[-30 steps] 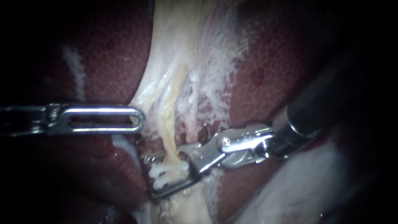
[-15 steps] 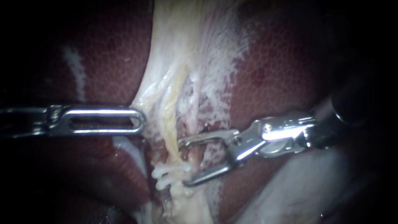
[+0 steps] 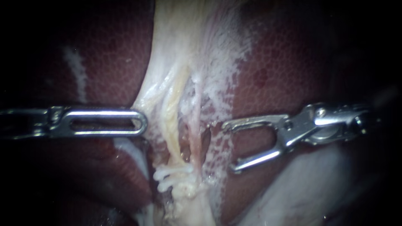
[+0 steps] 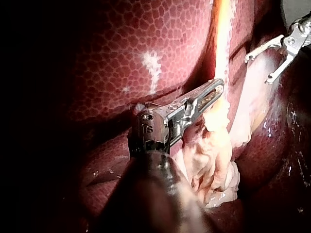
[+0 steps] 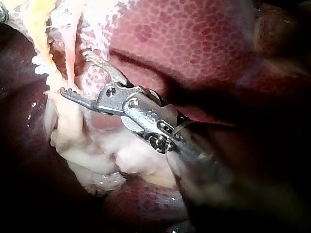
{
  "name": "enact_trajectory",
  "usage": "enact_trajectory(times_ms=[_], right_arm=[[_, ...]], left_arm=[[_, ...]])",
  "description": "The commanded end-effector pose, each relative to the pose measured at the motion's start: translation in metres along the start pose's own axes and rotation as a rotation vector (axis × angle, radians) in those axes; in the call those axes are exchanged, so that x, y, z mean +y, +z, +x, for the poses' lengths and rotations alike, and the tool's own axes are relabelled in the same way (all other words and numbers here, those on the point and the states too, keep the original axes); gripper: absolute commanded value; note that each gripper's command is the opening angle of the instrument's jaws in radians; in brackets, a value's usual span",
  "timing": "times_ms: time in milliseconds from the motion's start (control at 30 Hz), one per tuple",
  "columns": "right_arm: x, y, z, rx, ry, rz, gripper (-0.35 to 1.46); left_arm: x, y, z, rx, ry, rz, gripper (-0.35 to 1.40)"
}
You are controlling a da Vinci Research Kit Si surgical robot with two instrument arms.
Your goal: Going back second clip left tube
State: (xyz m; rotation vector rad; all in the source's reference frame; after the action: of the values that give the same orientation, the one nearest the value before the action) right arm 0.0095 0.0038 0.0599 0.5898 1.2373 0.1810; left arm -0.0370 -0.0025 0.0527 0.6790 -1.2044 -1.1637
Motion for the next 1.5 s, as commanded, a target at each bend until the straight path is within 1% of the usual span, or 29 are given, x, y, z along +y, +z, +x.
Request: enact_trajectory(times_ms=[33, 200, 433, 533, 633, 733, 833, 967, 1167, 1500], right_arm=[[0.0, -0.0004, 0.0002, -0.001, 0.0, -0.004, 0.6], [-0.0001, -0.0013, 0.001, 0.004, -0.013, -0.012, 0.6], [-0.0002, -0.0013, 0.0011, 0.007, -0.013, -0.012, 0.6], [-0.0002, -0.0012, 0.001, 0.007, -0.014, -0.012, 0.6], [-0.0003, -0.0012, 0.001, 0.007, -0.014, -0.012, 0.6], [-0.0004, -0.0011, 0.0011, 0.007, -0.013, -0.016, 0.6], [-0.0004, -0.001, 0.0012, 0.007, -0.013, -0.016, 0.6], [-0.0006, -0.0009, 0.0012, 0.007, -0.014, -0.014, 0.6], [-0.0006, -0.0008, 0.0013, 0.007, -0.013, -0.014, 0.6], [-0.0007, -0.0007, 0.0013, 0.007, -0.014, -0.012, 0.6]], left_arm=[[0.0, 0.0001, 0.0, 0.0, 0.0, 0.0, -0.35], [0.0, 0.0002, 0.0001, -0.001, 0.0, -0.001, -0.35], [0.0001, 0.0008, 0.0004, 0.001, 0.002, 0.002, -0.35], [0.0006, 0.0014, 0.0008, -0.002, 0.005, 0.004, -0.35], [0.0013, 0.002, 0.0013, 0.003, 0.015, 0.002, -0.35], [0.002, 0.0028, 0.0019, 0.01, 0.008, -0.004, -0.35], [0.0024, 0.0037, 0.0028, 0.021, 0.008, -0.003, -0.35], [0.0024, 0.0047, 0.0033, 0.03, 0.011, 0.0, -0.35], [0.0024, 0.0056, 0.0035, 0.031, 0.012, 0.002, -0.35], [0.0024, 0.0059, 0.0036, 0.033, 0.013, 0.005, -0.35]])
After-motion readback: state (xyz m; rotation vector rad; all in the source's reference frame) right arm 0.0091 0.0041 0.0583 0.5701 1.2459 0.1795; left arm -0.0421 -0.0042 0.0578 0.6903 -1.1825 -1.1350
